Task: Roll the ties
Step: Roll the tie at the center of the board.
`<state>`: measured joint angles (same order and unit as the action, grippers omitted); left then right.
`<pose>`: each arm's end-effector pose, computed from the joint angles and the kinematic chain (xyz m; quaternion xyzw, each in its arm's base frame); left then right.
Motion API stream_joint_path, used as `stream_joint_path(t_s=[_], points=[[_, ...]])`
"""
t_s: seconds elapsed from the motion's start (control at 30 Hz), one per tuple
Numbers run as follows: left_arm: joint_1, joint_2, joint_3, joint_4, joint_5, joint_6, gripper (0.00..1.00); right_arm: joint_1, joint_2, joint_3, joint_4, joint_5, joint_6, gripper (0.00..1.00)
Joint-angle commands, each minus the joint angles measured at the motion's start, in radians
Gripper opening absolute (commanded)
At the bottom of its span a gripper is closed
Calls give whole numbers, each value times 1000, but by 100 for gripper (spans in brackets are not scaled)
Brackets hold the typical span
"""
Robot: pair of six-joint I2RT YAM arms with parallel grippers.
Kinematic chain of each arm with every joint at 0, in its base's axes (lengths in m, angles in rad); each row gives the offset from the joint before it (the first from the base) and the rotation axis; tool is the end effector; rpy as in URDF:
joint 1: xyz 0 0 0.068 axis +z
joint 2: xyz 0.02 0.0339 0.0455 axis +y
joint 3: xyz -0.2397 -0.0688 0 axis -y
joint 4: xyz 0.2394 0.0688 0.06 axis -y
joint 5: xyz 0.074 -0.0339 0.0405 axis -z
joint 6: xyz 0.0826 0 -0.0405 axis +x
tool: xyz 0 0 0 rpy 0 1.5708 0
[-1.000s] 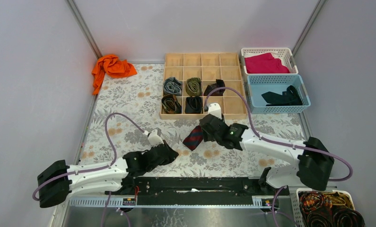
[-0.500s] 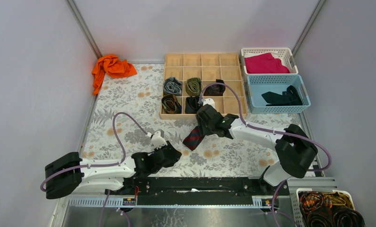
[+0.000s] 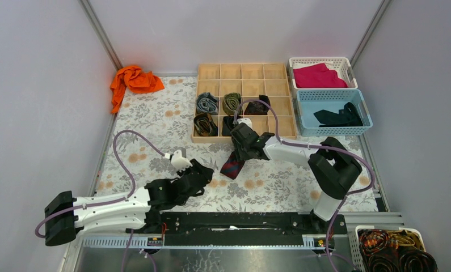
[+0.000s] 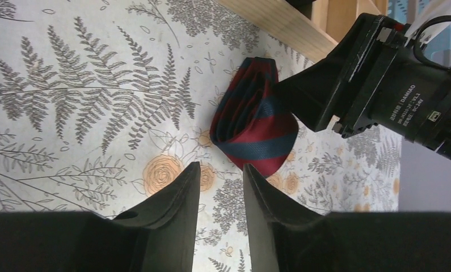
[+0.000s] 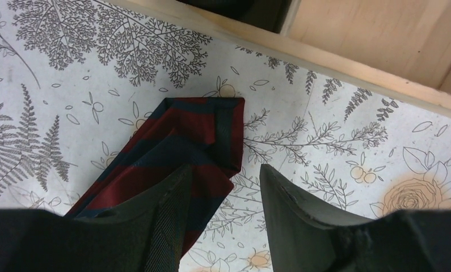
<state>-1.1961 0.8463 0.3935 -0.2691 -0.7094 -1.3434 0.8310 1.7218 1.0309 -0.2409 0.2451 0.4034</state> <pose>0.1252 -0.1713 0.1519 -0.2055 0.8417 -0.2750 0.4168 0.2647 0.2603 0.1204 -0.1624 0.9290 0.0858 0.3214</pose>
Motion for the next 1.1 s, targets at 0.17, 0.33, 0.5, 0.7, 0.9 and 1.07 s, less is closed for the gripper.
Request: stream_joint_path(t_s=[0.17,0.33,0.5,0.7,0.9,1.07], points=[[2,85,-50,54,39,-7,27,-7,22,42,-21,27,-4,54],[1,125,-59,85,57,-40,27,-7,-81,32,-14,38,-28,54],[1,179,-75,205,131,-55,19,-9,-54,72,-38,67,-48,53],[0,330,-41,336,197,-31,13,-14,54,129,-63,82,-48,40],[0,422,-5,375,205,-16,11,-27,108,163,-99,85,-56,28],[2,430,15,352,160,7,15,-31,123,145,-99,0,-47,18]])
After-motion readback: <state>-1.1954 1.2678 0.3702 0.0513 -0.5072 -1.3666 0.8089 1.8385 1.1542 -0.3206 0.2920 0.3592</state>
